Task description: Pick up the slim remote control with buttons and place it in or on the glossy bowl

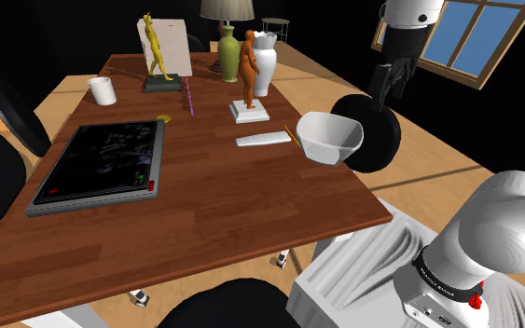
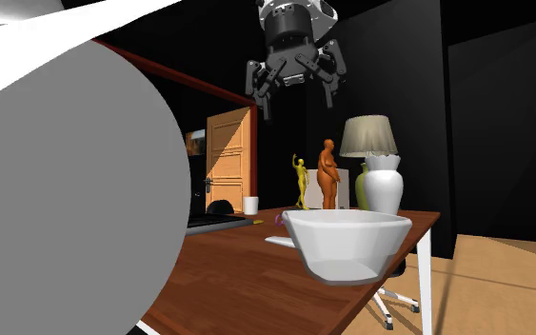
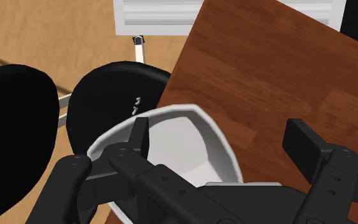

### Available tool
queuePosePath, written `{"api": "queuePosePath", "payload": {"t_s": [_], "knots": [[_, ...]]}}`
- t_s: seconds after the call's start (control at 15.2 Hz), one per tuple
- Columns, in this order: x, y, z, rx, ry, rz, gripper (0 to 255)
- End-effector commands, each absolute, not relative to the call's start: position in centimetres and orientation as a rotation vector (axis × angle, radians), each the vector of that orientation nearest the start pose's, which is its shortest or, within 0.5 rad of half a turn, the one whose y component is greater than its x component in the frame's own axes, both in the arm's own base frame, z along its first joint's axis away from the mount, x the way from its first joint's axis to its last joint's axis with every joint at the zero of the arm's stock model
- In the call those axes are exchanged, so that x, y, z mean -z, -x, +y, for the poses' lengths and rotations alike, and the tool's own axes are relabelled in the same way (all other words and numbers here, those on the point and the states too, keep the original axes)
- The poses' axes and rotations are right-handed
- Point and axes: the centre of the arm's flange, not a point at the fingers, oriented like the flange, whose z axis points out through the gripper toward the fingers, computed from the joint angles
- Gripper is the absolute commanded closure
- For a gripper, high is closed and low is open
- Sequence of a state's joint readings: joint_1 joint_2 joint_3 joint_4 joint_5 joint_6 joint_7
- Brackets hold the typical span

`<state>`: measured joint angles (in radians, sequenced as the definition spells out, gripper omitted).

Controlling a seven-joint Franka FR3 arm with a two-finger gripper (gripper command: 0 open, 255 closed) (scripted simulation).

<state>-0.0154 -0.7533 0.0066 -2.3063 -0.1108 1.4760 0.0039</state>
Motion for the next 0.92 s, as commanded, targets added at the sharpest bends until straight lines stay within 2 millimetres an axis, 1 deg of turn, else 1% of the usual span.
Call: {"api": "queuePosePath", "payload": {"t_s": [0.0, 0.26, 0.46, 0.86], "knots": [[-59.7, -30.6, -1.5, -0.126, 3.254, 0.034, 0], [-57.0, -34.5, -3.4, -0.113, 3.238, -0.187, 0], [-55.0, -37.6, -4.4, -0.103, 3.217, -0.351, 0], [-51.0, -44.1, -5.4, -0.082, 3.148, -0.673, 0]]}}
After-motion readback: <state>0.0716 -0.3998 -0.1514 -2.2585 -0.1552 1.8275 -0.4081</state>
